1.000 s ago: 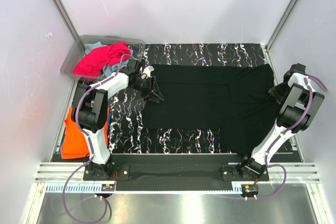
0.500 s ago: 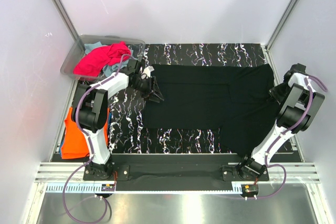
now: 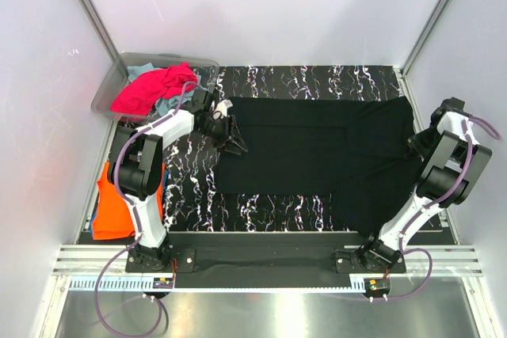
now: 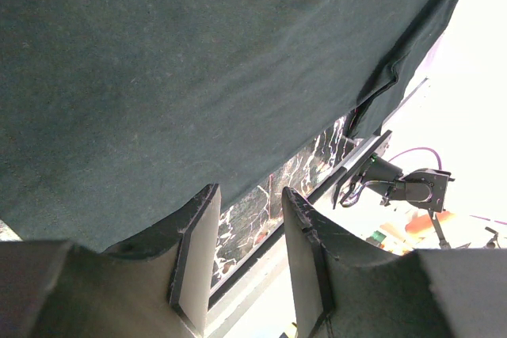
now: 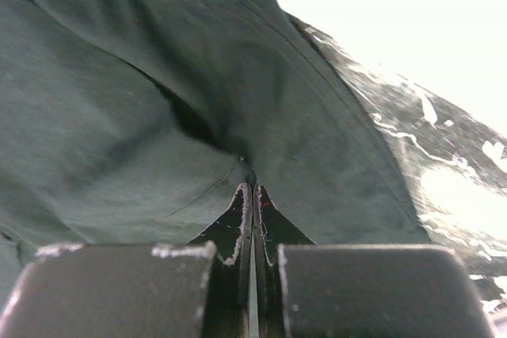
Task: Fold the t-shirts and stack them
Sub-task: Fold the tshirt
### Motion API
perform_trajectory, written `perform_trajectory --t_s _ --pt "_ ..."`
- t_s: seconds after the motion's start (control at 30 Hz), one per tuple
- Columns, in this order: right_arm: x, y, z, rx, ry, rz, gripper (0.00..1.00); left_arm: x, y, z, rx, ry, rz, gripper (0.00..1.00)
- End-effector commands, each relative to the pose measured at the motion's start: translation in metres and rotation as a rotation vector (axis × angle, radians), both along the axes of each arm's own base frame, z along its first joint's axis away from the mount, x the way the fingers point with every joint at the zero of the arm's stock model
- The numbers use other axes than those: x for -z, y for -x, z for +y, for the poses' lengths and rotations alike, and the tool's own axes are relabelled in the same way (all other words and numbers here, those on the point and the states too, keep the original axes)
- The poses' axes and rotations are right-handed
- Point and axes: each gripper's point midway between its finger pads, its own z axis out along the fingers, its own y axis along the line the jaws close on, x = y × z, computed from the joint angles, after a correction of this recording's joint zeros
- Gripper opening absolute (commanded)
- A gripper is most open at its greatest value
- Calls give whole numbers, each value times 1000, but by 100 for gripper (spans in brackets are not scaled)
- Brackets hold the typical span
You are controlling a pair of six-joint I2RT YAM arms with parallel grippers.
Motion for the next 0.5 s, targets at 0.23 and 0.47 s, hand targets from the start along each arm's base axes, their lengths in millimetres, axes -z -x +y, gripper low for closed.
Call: perform_trajectory --t_s 0.23,0.47 --pt "-19 33 -1 103 49 18 0 -8 -2 -2 6 39 -14 42" --pt "-20 41 1 132 56 25 0 -11 -3 -2 5 44 -17 42"
